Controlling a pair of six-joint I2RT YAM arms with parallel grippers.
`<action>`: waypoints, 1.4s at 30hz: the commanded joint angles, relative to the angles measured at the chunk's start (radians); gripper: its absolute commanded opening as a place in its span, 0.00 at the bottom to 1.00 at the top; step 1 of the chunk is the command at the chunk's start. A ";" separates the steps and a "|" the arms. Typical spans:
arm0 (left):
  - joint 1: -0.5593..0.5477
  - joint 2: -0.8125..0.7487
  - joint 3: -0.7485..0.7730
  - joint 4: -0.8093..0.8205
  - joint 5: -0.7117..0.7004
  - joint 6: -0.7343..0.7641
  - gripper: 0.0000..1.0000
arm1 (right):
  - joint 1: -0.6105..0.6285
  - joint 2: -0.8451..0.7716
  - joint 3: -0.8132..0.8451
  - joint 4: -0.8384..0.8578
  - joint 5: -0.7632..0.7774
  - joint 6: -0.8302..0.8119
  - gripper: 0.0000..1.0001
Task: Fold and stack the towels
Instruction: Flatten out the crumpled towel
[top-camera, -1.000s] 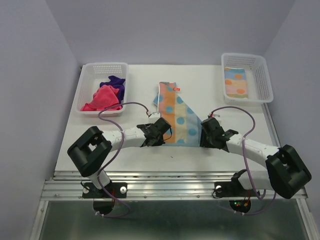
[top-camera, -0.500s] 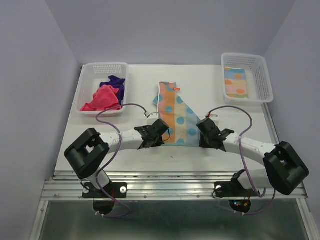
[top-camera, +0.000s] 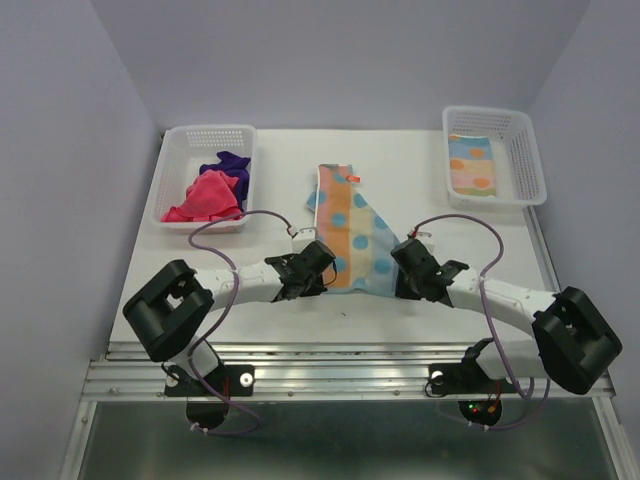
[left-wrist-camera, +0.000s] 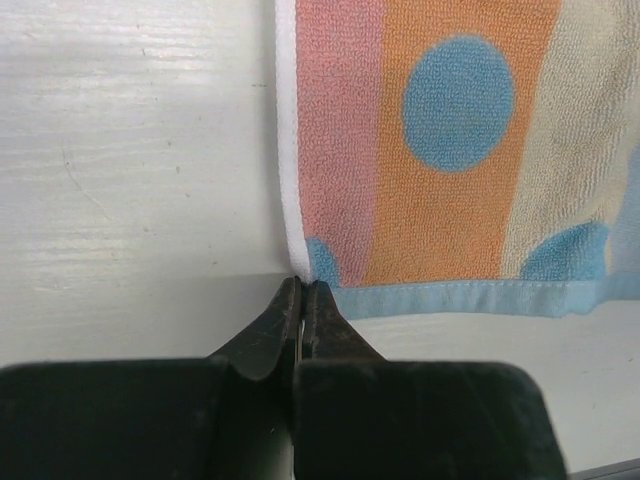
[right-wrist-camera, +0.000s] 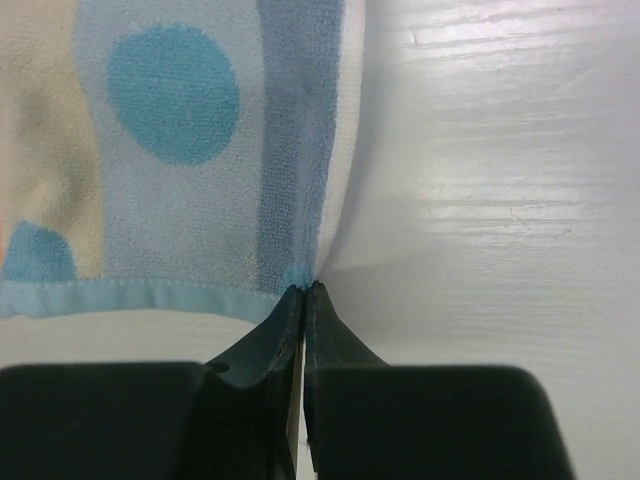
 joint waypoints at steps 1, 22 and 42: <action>-0.013 -0.053 -0.008 -0.095 -0.012 0.006 0.00 | 0.023 -0.091 0.014 0.026 0.010 -0.054 0.01; -0.015 -0.398 0.564 -0.132 -0.477 0.237 0.00 | 0.023 -0.368 0.457 0.126 0.094 -0.327 0.01; -0.012 -0.506 0.853 -0.011 -0.451 0.498 0.00 | 0.025 -0.257 1.008 0.027 -0.213 -0.449 0.01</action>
